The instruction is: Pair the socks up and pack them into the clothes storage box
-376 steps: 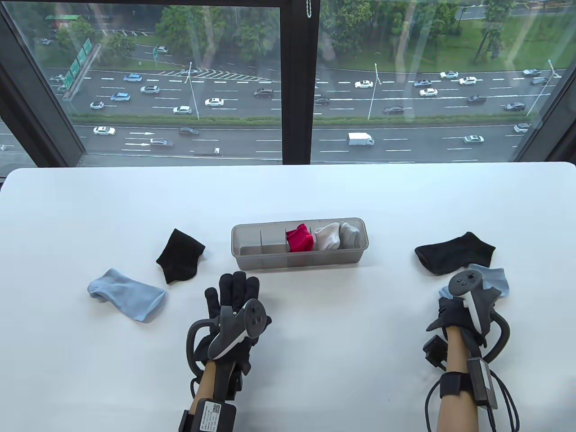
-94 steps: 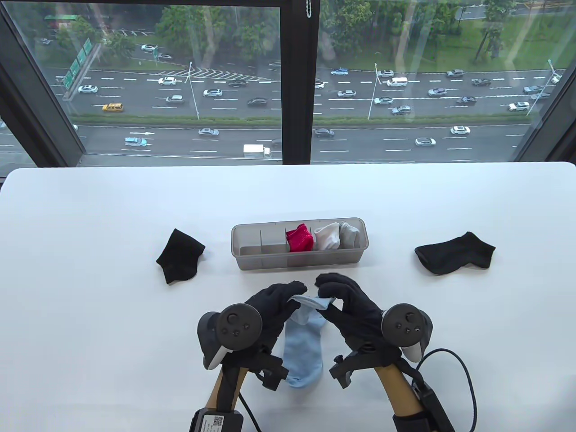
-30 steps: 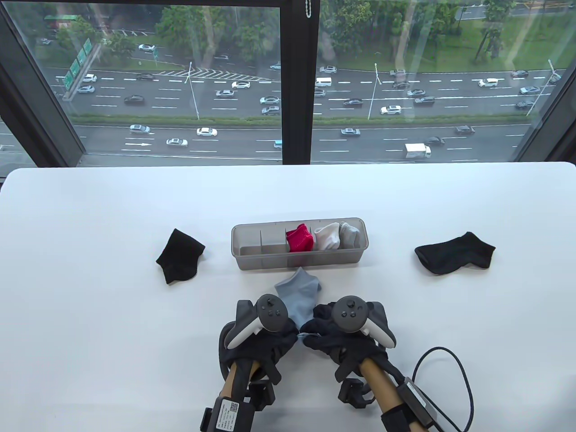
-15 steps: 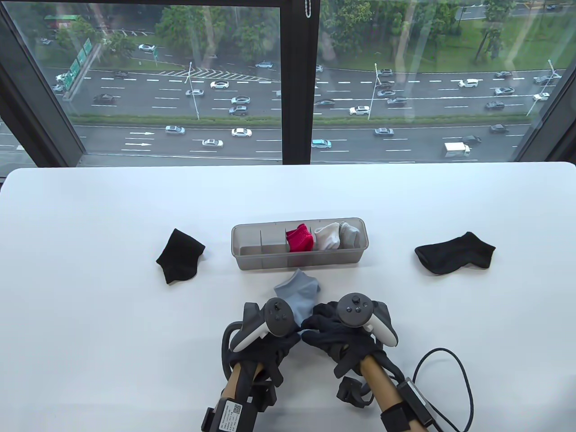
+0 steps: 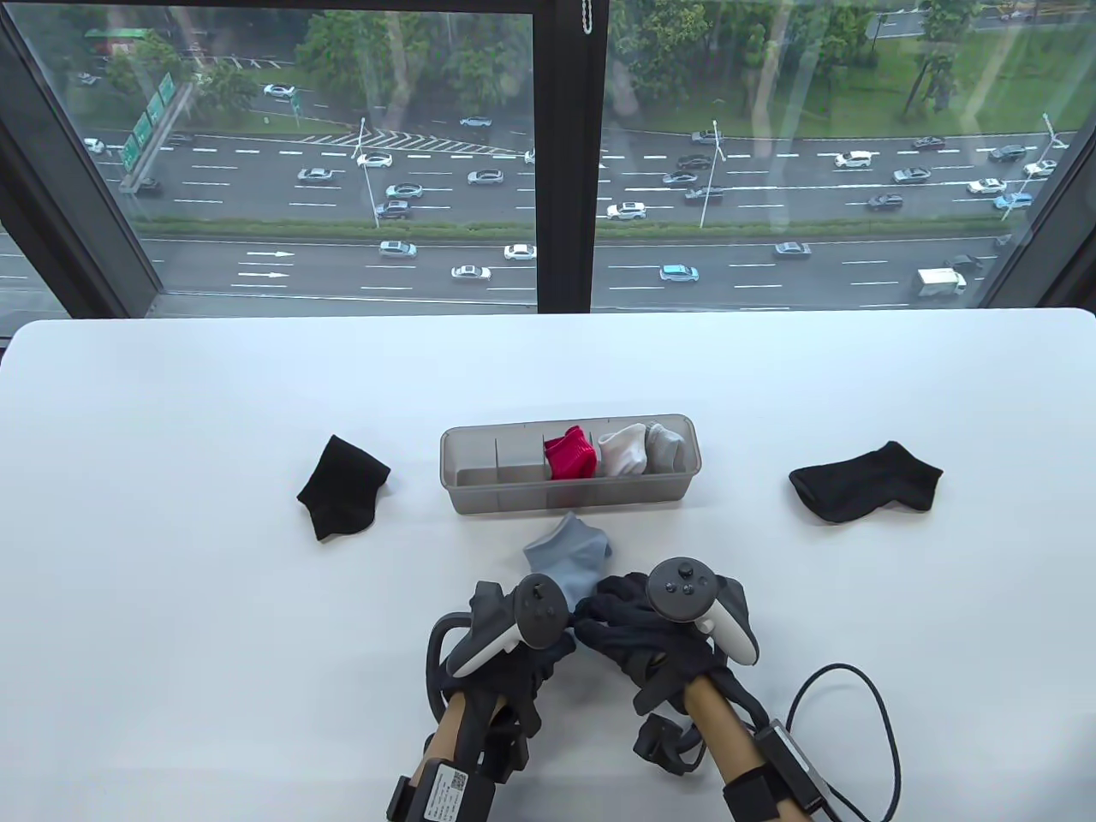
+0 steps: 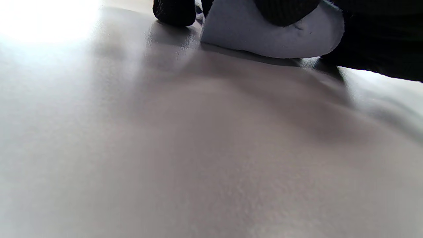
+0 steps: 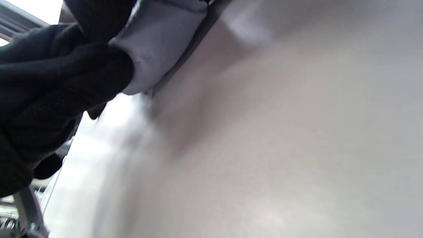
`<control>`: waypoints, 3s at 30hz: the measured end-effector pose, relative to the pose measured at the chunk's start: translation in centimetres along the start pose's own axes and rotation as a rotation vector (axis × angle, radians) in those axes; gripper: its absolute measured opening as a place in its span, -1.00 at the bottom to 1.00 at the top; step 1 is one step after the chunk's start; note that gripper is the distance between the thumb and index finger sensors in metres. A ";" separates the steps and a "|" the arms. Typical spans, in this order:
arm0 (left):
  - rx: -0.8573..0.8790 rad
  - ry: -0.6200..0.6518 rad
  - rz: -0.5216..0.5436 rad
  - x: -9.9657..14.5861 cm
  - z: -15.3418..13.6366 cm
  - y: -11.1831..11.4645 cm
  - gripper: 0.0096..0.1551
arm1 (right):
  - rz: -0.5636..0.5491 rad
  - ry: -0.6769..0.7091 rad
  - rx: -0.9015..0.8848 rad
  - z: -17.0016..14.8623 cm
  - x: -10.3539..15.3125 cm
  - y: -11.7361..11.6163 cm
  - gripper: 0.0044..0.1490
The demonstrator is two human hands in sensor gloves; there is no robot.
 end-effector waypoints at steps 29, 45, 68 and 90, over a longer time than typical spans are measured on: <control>-0.088 -0.018 -0.036 -0.2 0.9 0.8 -0.44 | -0.002 -0.036 -0.099 -0.3 -0.1 0.3 -0.51; -0.137 -0.036 -0.064 -0.3 1.5 1.0 -0.47 | 0.008 -0.020 -0.087 -0.3 0.3 -0.1 -0.49; -0.153 -0.031 0.060 0.2 1.5 0.7 -0.44 | -0.008 -0.019 -0.091 -0.5 0.3 0.1 -0.45; -0.143 -0.042 0.081 0.5 1.6 0.6 -0.48 | -0.044 0.049 -0.083 -0.1 0.9 0.6 -0.15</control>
Point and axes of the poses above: the tracker on the back of each hand, its own z axis roughly to the thumb side, its own x axis roughly from the fingertips to the wrist, y = z × x, the point moved 1 cm from there along -x, roughly from the wrist to the fingertips, and after that the axes turned 14 degrees about -z, right-handed, at the moved point
